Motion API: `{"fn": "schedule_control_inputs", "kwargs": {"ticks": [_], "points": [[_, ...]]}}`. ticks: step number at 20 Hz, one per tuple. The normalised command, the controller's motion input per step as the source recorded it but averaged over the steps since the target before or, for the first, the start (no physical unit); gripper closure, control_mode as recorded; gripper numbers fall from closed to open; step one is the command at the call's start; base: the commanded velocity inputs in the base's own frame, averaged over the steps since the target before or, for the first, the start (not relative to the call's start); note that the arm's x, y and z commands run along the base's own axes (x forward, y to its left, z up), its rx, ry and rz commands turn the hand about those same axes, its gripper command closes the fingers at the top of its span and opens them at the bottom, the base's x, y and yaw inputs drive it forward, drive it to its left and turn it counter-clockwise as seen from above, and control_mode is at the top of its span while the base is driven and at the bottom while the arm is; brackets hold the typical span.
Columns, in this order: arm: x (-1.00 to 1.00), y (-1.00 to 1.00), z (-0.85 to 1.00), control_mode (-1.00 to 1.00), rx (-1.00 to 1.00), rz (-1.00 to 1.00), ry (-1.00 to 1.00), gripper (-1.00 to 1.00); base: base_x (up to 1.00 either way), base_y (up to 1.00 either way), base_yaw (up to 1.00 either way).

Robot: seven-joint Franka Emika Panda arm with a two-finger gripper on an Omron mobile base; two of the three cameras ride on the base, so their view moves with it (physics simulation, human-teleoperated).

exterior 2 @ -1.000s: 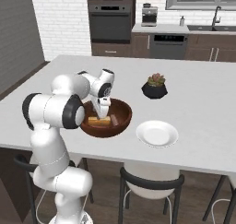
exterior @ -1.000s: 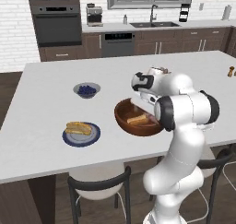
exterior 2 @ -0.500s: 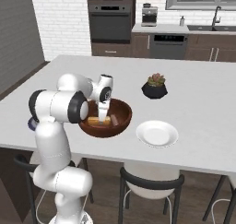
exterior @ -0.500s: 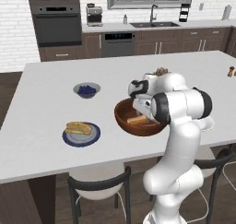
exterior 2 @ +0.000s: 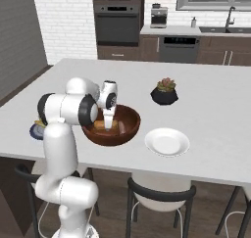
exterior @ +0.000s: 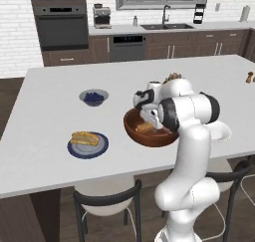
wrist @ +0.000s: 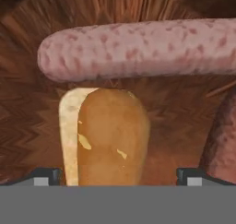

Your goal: Place one bun and one sausage from the bowl on each plate.

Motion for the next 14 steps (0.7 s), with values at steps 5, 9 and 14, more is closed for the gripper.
{"fn": "schedule_control_inputs", "kwargs": {"ticks": [5,9,14], "points": [[0.03,0.00,-0.50,-1.00,-0.14,-0.01,0.00,1.00,0.00,0.00,0.00],[0.01,0.00,0.00,-1.00,0.00,0.00,0.00,1.00,0.00,0.00,0.00],[-0.88,-0.73,0.46,-1.00,0.07,-0.04,-0.14,1.00,0.00,0.00,0.00]]}}
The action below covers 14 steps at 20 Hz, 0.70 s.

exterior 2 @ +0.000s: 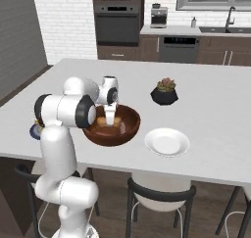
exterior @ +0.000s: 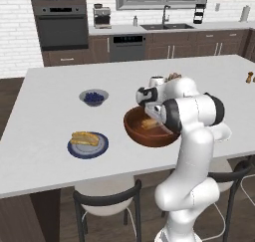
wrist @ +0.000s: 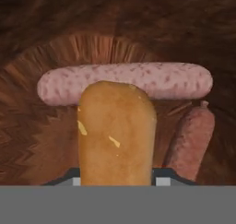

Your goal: Place one bun and one sausage from the bowl on each plate.

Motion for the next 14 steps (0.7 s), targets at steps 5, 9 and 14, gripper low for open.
{"fn": "schedule_control_inputs", "kwargs": {"ticks": [5,9,14], "points": [[-0.96,-1.00,0.96,-1.00,0.15,-0.16,-0.16,1.00,0.00,0.00,0.00],[-0.67,-1.00,0.57,-1.00,0.12,-0.22,-0.04,1.00,0.00,0.00,0.00],[-0.36,-1.00,0.02,-1.00,0.02,-0.24,0.00,1.00,0.00,0.00,0.00]]}}
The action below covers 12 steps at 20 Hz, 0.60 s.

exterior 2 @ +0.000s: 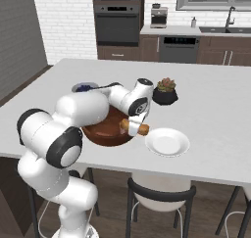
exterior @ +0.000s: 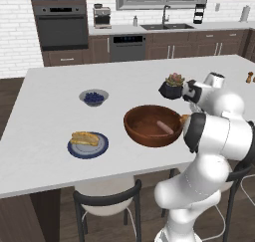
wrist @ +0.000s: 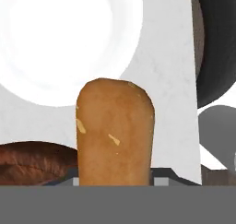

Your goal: Place one bun and one sausage from the bowl on each plate.

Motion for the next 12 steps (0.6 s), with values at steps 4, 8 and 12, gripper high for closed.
{"fn": "schedule_control_inputs", "kwargs": {"ticks": [4,8,12], "points": [[-0.09,-1.00,0.00,-1.00,0.00,-0.24,0.00,1.00,0.00,0.00,0.00],[0.05,-1.00,-0.12,-1.00,-0.01,-0.20,0.00,1.00,0.00,0.00,0.00],[0.50,-0.93,-0.64,-1.00,-0.08,-0.04,0.00,1.00,0.00,0.00,0.00]]}}
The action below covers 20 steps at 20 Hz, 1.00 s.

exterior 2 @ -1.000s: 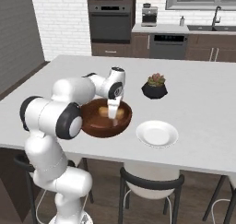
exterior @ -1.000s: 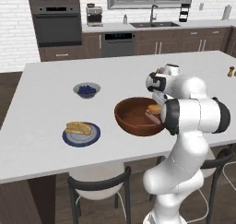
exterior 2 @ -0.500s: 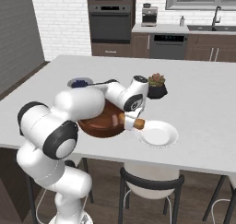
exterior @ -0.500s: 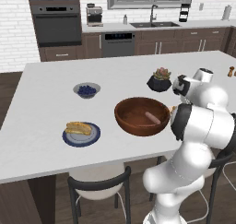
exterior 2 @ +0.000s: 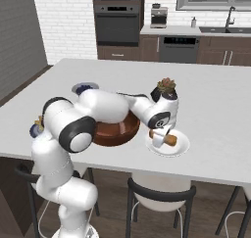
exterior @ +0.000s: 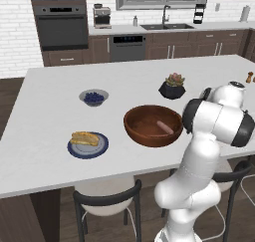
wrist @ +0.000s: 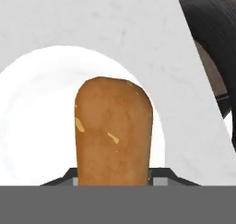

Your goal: Place one bun and one sausage from the bowl on each plate.

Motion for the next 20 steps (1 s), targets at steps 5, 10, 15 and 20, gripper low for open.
{"fn": "schedule_control_inputs", "kwargs": {"ticks": [5,10,15,20], "points": [[0.63,-0.50,-0.82,-1.00,-0.17,0.00,-0.03,-1.00,0.00,0.00,0.00],[0.30,-0.06,0.00,-1.00,0.00,0.00,0.00,-1.00,0.00,0.00,0.00],[0.11,0.00,0.53,-1.00,0.00,-0.01,-0.01,-1.00,0.00,0.00,0.00],[-0.41,0.23,0.97,-1.00,0.00,0.01,-0.22,-1.00,0.00,0.00,0.00]]}}
